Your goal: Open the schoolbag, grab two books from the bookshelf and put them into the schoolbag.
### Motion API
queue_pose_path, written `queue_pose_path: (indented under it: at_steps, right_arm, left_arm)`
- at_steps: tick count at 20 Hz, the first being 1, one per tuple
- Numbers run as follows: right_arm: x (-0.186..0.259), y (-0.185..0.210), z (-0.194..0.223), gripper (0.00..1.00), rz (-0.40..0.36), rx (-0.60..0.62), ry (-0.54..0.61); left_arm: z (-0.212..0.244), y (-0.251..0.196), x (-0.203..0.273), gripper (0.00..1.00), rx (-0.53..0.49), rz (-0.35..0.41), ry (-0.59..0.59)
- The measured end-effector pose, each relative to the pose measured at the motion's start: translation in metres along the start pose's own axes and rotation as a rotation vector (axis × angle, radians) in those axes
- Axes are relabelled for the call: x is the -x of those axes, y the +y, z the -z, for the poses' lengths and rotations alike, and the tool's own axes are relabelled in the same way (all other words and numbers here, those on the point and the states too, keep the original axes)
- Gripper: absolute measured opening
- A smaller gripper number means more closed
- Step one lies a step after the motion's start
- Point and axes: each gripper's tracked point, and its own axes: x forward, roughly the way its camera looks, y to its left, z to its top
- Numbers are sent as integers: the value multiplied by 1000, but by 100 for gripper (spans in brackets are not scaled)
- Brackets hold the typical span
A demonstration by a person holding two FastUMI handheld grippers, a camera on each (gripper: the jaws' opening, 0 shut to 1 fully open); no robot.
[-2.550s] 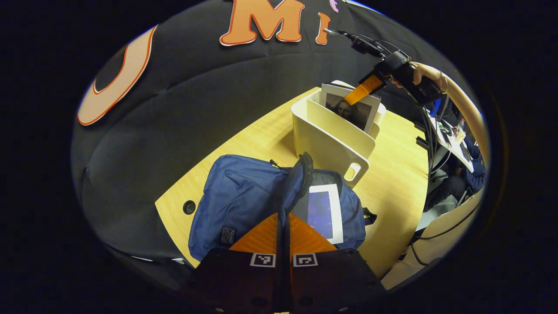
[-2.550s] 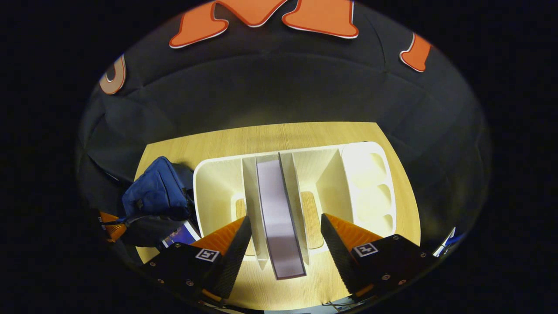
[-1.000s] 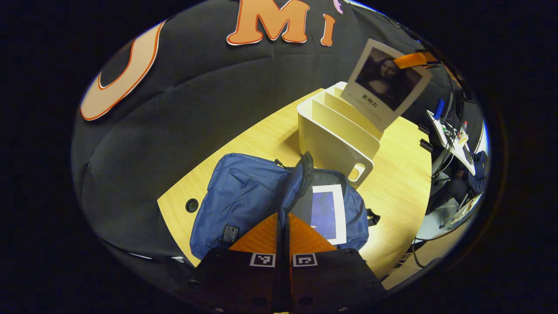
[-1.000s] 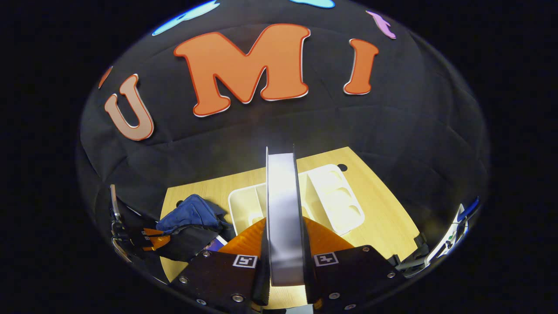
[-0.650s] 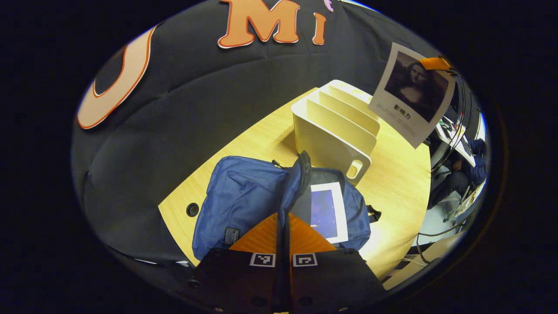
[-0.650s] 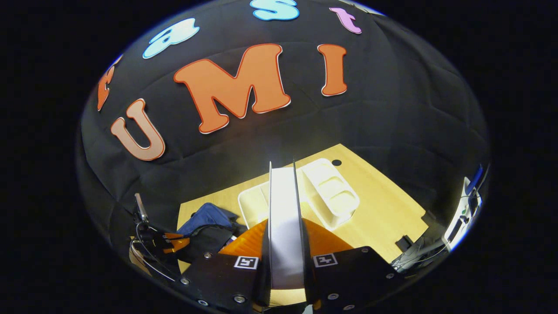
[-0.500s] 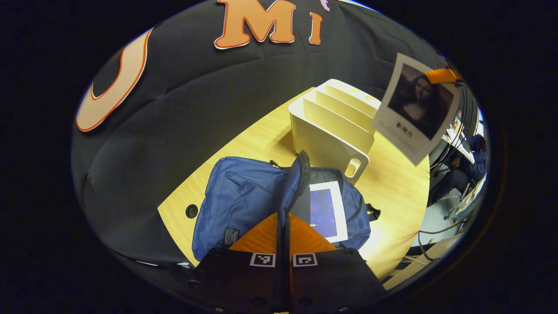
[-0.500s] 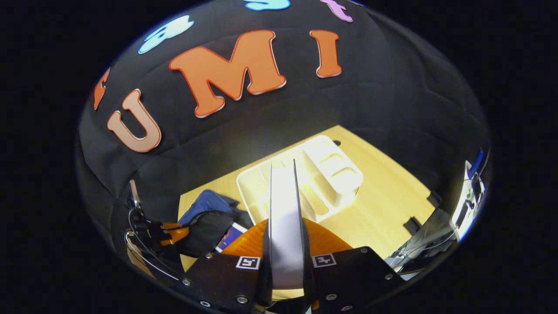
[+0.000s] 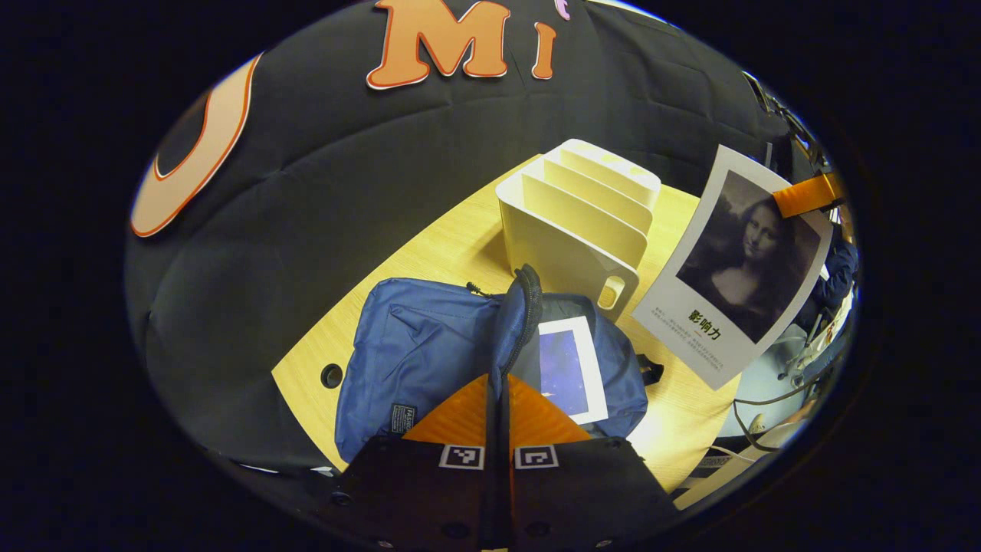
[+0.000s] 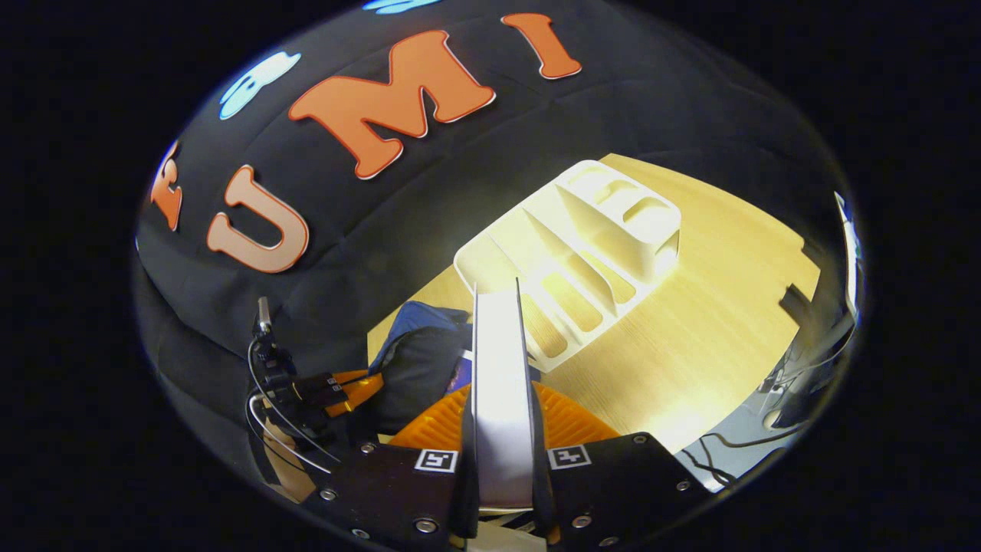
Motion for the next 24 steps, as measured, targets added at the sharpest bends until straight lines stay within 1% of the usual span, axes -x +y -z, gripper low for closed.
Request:
queue_pose_path:
  at_steps: [1, 4, 7, 10, 11, 13, 16, 20, 24]
  right_arm:
    - [0, 2, 2, 28, -18, -32, -7]
    - [-13, 11, 10, 28, -113, -137, -12]
    - [-46, 12, 24, 28, -149, -191, 1]
    - [-72, 22, 28, 28, -215, -263, -6]
    - [-79, 22, 28, 28, -222, -282, -11]
    - [-93, 11, 34, 28, -196, -293, -23]
    - [-106, 9, 30, 28, -239, -382, -68]
    - [-118, 8, 50, 28, -281, -391, -103]
    - [-131, 23, 61, 28, -324, -386, -125]
  left_arm:
    - [0, -1, 1, 0, -2, 4, 1]
    - [-1, -2, 3, 0, -7, 8, 0]
    - [0, -7, 8, 1, -13, 19, -1]
    - [-3, -11, 11, 0, -15, 26, -1]
    - [-3, -12, 12, 0, -15, 26, -4]
    - [-4, -16, 14, 0, -16, 37, -4]
    - [-5, -26, 13, 0, -11, 68, -7]
    - [-8, -39, 14, 0, 13, 113, -17]
    - [-19, -44, 23, 0, 8, 129, -38]
